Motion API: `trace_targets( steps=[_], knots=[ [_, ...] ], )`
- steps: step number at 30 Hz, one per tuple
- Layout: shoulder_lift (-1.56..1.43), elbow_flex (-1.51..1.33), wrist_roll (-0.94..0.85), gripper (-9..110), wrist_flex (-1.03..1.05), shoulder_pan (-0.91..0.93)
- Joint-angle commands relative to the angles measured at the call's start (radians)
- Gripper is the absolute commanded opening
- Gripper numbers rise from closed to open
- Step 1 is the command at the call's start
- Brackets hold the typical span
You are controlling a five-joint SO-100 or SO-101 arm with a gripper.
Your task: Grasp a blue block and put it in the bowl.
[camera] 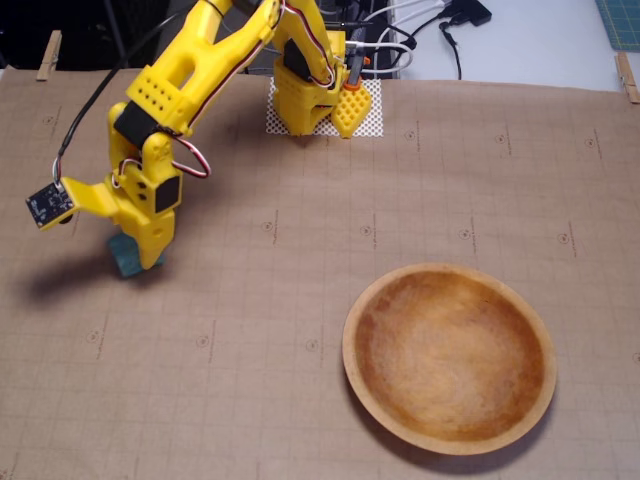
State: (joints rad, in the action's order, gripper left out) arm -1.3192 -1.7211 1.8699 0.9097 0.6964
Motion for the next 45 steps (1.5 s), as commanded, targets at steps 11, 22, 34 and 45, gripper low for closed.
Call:
trace_targets(
  steps=[11, 22, 34, 45],
  knots=[
    [-0.629, 0.031, -0.008, 1, 0.118, -0.107],
    [-0.979, 0.031, 0.006, 1, 0.112, -0.278],
    [-1.009, 0.008, -0.008, 1, 0.123, -0.641],
    [-0.999, -0.091, -0.009, 0, 0.114, -0.870]
  ],
)
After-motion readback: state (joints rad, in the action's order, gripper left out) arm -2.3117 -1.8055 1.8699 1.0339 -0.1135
